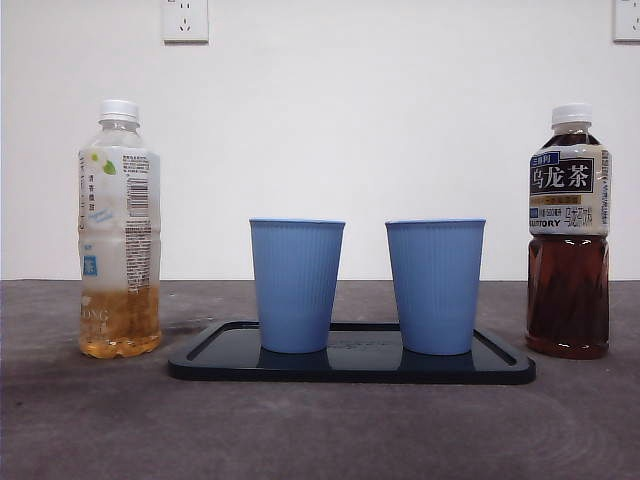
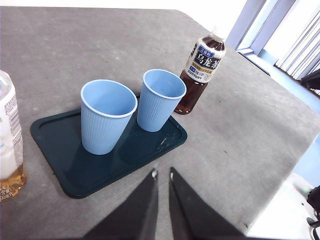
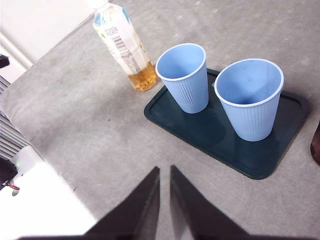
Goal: Pour the drink into the cup
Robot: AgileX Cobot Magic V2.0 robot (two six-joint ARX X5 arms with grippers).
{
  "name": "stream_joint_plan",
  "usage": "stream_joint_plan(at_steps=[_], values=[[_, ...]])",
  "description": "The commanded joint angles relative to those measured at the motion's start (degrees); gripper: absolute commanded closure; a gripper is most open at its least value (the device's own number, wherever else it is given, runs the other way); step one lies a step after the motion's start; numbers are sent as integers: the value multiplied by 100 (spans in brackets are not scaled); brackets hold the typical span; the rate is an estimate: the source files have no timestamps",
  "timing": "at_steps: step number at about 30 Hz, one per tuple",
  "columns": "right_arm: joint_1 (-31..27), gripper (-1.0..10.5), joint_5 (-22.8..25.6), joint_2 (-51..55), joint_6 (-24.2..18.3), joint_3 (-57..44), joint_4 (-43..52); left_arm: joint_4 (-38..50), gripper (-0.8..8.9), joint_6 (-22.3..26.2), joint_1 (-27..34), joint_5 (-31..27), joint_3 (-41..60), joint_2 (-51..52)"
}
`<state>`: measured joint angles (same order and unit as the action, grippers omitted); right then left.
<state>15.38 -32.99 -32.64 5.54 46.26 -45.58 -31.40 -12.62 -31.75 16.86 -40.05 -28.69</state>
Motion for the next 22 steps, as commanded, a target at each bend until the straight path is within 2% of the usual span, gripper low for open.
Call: stream_joint_plan(at_steps=[1, 11, 16, 19, 22], values=[[28, 923, -2, -17, -28, 76, 55, 59, 786, 11, -28, 11, -94, -9], [28, 923, -4, -17, -28, 76, 55, 177, 786, 9, 118, 17, 13, 85], [28, 923, -2, -17, -31, 76, 55, 1574, 786, 22, 892, 17, 1134, 769], [28, 923, -4, -17, -28, 76, 55, 2334, 786, 476, 1539, 2, 2094, 1338], [28, 923, -4, -17, -28, 76, 55, 2715, 786, 772, 2107, -85, 2988, 1902]])
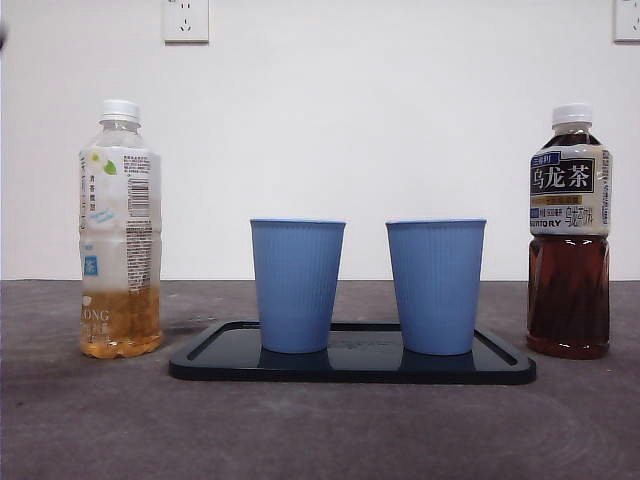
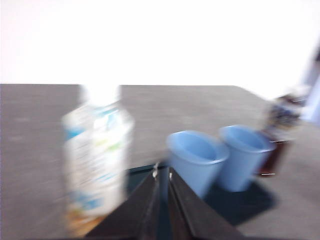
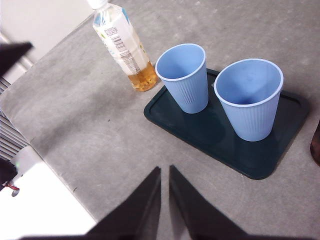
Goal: Pour the drink into the cup
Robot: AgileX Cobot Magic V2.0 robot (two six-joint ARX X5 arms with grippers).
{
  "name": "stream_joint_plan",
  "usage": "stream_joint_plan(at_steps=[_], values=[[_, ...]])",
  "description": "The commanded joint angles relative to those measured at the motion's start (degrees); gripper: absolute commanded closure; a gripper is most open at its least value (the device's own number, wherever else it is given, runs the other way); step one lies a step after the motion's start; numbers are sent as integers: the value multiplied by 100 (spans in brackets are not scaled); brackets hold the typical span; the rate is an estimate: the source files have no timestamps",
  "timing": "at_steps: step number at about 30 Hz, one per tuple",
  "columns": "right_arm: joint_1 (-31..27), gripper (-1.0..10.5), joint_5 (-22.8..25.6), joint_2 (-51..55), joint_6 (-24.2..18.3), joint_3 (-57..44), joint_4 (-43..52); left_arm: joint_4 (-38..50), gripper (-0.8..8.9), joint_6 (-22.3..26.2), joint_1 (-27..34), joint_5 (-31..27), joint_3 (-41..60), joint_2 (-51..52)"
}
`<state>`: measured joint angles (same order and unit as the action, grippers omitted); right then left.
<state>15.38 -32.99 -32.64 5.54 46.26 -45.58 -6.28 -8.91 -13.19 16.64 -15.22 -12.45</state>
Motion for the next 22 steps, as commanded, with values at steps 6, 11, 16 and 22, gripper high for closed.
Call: stream_joint_plan(at_steps=[6, 11, 16, 22], values=[[28, 923, -2, -17, -31, 76, 55, 149, 786, 326, 953, -758, 1366, 1161], [28, 923, -2, -17, -28, 79, 57, -68, 786, 330, 1032, -1215, 1453, 1226], [28, 923, -2, -17, -28, 79, 55, -144, 786, 332, 1032, -1241, 1453, 1226], [28, 923, -4, -17, -28, 79, 55, -146, 786, 330, 1032, -1241, 1453, 1226]])
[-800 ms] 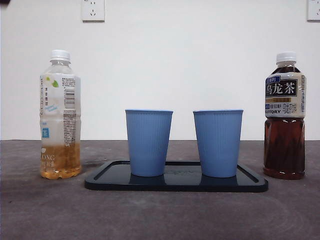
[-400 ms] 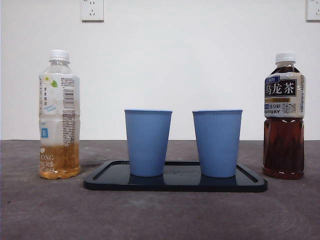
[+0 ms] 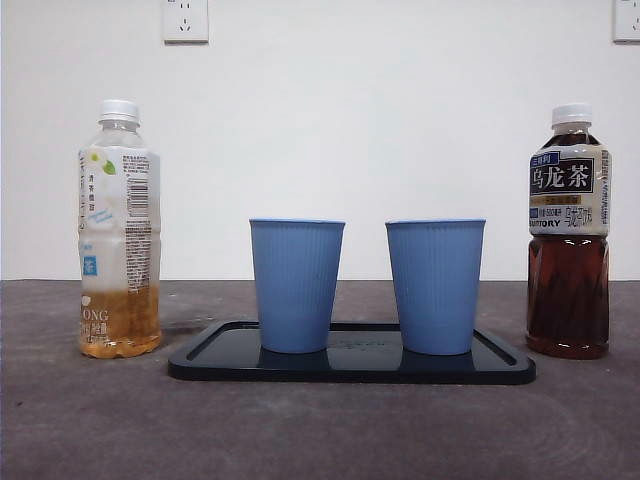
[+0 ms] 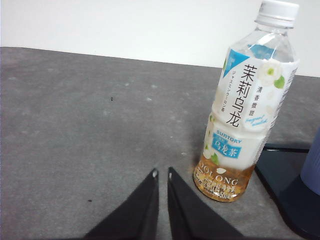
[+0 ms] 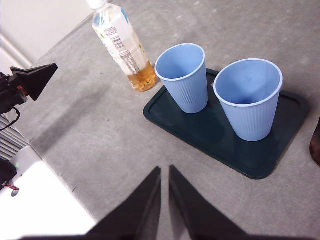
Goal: Pour the drink into the cup
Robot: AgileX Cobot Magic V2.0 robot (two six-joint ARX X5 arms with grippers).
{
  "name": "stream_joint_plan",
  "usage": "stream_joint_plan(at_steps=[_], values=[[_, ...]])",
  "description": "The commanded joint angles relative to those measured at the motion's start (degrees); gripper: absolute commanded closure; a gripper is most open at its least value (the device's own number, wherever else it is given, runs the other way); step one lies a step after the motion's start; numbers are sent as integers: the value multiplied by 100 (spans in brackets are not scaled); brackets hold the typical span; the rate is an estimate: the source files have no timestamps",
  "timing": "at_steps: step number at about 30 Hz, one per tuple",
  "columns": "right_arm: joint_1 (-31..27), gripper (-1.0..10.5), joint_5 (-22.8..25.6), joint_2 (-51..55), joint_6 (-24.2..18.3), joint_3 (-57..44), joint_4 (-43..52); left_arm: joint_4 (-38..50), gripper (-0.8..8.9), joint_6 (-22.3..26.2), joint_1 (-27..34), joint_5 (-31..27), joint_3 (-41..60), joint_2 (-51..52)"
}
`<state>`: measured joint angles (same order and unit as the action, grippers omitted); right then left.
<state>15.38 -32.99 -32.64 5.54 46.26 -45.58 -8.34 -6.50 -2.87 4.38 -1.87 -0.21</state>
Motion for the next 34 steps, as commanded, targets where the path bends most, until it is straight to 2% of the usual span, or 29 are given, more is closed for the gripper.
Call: stream_joint_plan(at_steps=[1, 13, 15, 17, 21, 23, 26, 28, 31, 34], values=[[28, 923, -4, -17, -31, 79, 55, 59, 786, 92, 0, -15, 118, 2], [28, 924, 46, -11, -39, 76, 72, 59, 786, 92, 0, -15, 118, 2], [-61, 924, 507, 131, -46, 55, 94, 59, 786, 92, 0, -15, 118, 2], [-177, 924, 654, 225, -57, -33, 216, 59, 786, 92, 0, -15, 118, 2], [-474, 924, 1113, 682, -407, -774, 1145, 59, 786, 90, 0, -15, 118, 2], [-566, 924, 1582, 988, -452, -1344, 1891, 61, 786, 90, 0, -15, 118, 2], [-673, 924, 2577, 1519, -557, -2350, 2951, 59, 786, 92, 0, -15, 118, 2], [-807, 924, 2977, 1886, -557, -3023, 3530, 61, 786, 90, 0, -15, 118, 2], [-1027, 924, 3171, 2339, -555, -3751, 3978, 59, 786, 90, 0, -15, 118, 2], [-1167, 924, 3388, 2688, -553, -4201, 3998, 59, 786, 92, 0, -15, 118, 2]])
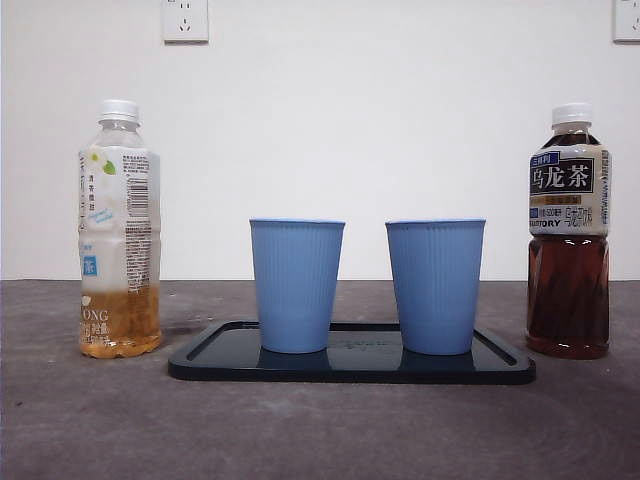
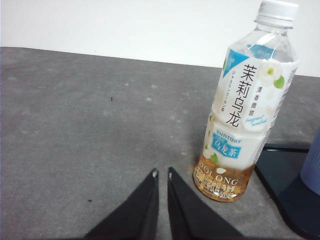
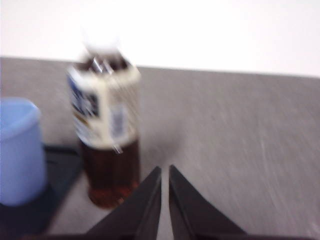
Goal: Pour the drink into the cup
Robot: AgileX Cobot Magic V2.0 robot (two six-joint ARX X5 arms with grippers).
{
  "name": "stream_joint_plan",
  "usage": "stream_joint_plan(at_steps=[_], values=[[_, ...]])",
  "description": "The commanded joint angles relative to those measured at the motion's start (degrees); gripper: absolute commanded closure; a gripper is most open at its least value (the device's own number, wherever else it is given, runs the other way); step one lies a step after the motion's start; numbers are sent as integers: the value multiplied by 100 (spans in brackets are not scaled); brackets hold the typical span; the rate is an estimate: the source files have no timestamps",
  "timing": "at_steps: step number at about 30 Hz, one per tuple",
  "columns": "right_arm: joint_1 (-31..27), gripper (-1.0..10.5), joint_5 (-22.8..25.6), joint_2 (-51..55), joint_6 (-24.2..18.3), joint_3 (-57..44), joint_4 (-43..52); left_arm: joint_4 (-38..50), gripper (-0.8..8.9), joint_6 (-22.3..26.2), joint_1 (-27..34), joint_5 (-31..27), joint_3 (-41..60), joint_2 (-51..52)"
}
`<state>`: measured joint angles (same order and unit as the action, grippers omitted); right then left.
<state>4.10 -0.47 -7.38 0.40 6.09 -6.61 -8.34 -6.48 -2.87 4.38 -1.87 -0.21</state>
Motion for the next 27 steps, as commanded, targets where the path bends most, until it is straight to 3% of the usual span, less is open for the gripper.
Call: stream_joint_plan(at_steps=[1, 7, 27], values=[[-59, 924, 229, 251, -39, -293, 101, 59, 786, 87, 0, -15, 118, 2], [-92, 924, 664, 728, -42, -542, -262, 59, 786, 87, 0, -15, 118, 2], [-92, 924, 686, 717, -44, -542, -240, 59, 786, 90, 0, -15, 118, 2]])
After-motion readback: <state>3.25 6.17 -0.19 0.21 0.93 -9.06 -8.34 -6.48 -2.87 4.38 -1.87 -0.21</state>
